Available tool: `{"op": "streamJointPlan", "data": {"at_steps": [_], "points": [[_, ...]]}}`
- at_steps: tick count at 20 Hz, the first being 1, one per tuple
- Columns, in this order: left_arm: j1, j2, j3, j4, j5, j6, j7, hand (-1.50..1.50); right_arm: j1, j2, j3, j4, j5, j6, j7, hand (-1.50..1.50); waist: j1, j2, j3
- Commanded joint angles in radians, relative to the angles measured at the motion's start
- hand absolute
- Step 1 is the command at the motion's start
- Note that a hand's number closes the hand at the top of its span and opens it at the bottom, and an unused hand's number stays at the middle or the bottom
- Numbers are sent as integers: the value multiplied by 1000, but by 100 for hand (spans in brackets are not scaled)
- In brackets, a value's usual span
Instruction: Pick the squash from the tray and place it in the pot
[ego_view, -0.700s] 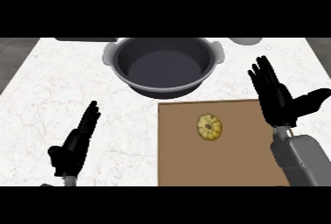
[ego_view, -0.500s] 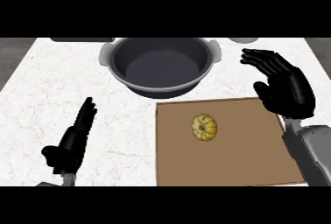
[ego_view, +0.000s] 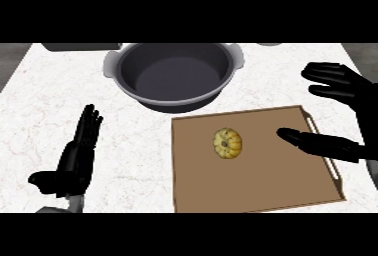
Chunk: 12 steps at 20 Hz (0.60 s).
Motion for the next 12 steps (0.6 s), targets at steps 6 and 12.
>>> {"op": "streamJointPlan", "data": {"at_steps": [6, 12], "points": [[-18, -21, 8, -6, -5, -16, 6, 0, 417, -13, 136, -318, 351, -162, -154, -150, 5, 13, 1], [10, 9, 33, -25, 3, -25, -2, 0, 479, -177, 142, -369, 676, -60, 196, -150, -5, 7, -5]]}}
